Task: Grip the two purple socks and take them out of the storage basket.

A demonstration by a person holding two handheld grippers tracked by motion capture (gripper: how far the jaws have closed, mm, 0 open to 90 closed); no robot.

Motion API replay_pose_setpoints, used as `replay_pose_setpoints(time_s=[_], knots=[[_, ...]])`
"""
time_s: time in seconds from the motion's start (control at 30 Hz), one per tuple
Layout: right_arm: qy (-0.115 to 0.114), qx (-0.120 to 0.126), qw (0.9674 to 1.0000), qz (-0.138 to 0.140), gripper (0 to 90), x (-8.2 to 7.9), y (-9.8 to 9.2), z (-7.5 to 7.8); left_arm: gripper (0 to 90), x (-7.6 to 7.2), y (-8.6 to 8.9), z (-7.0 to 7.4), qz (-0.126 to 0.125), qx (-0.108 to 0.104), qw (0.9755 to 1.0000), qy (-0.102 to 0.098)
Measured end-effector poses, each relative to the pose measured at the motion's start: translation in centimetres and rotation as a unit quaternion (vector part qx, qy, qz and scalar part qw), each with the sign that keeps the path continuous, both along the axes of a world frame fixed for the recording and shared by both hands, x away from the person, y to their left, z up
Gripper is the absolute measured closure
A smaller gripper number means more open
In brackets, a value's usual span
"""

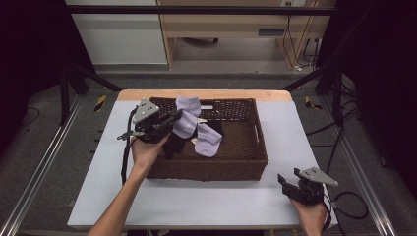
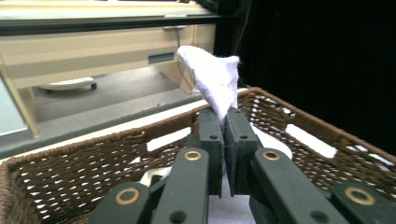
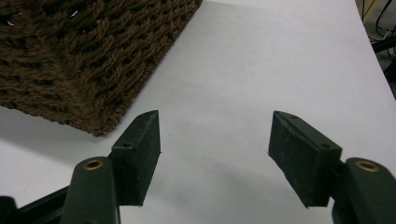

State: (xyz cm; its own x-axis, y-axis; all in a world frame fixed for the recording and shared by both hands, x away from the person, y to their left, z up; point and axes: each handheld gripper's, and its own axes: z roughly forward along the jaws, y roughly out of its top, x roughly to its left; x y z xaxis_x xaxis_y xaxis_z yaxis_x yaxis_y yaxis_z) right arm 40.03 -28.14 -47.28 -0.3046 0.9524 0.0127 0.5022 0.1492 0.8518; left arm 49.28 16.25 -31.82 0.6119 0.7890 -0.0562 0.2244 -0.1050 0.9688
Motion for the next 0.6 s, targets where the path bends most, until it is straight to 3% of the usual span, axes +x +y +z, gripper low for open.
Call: replay_pose_setpoints(time_s=[0.3,0.6], knots=[[-0.004,-0.005,1.0,-0.001,34.2,0.0,-0.1,0.0,85.8,-3.3,0.5,1.3,-0.021,-0.006,0.9995,-0.024],[-0.002,0.0,1.0,-0.004,34.3,0.0,-0.1,0.1,85.8,-6.1,0.7,1.8,-0.04,-0.008,0.9986,-0.032]])
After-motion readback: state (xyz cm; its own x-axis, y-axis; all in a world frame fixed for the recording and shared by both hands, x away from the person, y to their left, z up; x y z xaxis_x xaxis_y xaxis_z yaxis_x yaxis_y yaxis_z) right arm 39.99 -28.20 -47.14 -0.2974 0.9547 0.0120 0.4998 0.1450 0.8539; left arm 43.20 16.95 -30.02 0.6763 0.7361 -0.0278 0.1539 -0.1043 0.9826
